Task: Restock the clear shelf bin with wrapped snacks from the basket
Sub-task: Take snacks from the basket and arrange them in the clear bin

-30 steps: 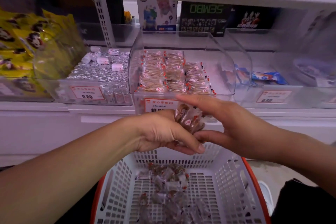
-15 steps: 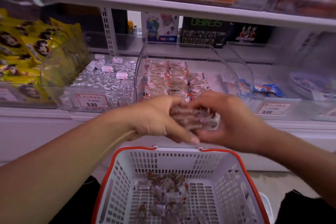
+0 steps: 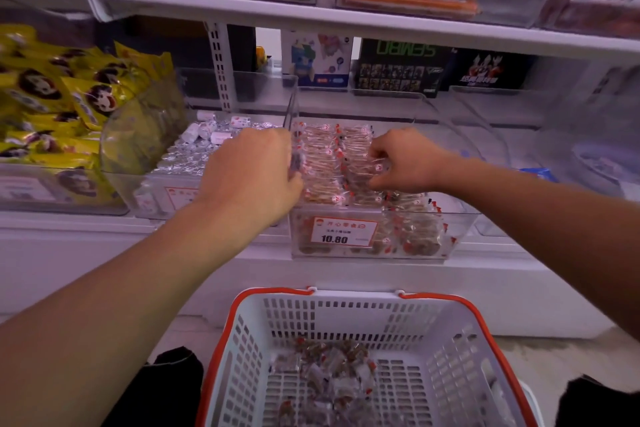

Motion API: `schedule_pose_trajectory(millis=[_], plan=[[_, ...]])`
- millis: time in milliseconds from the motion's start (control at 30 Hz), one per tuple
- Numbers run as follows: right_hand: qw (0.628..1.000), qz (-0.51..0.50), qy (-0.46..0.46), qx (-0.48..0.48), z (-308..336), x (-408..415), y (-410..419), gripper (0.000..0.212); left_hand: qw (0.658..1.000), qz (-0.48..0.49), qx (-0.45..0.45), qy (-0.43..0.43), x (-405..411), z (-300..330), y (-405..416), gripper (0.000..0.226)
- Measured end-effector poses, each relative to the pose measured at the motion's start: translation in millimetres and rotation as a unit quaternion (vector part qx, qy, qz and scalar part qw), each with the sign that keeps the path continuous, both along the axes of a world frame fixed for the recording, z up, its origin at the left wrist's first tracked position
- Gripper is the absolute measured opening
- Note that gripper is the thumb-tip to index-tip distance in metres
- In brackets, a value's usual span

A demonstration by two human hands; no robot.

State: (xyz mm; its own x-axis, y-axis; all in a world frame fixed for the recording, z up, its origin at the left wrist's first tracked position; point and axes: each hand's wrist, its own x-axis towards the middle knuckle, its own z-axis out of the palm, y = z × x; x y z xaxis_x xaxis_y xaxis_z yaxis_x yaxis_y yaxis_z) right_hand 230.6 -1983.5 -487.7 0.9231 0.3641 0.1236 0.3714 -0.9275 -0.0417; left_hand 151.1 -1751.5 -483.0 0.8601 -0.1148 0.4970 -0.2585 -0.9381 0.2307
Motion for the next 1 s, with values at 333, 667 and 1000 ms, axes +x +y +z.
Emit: schedule_pose_trajectory(millis=[333, 667, 1000], plan=[[0.997, 0.067, 0.002, 0.032, -10.5, 0.5, -7.2, 0.056, 0.996, 0.002, 0.051, 0.08, 10.0, -2.9, 6.7, 0.033], [0.985, 0.053, 0.101, -0.129, -27.9, 11.3, 8.7, 0.075, 0.995, -0.024, 0.03, 0.087, 19.2, -7.6, 15.6, 0.026], [0.98, -0.024, 0.179, -0.081, -28.7, 21.7, 24.3, 0.071, 0.997, -0.02, 0.001, 0.072, 18.6, -12.1, 14.9, 0.022]])
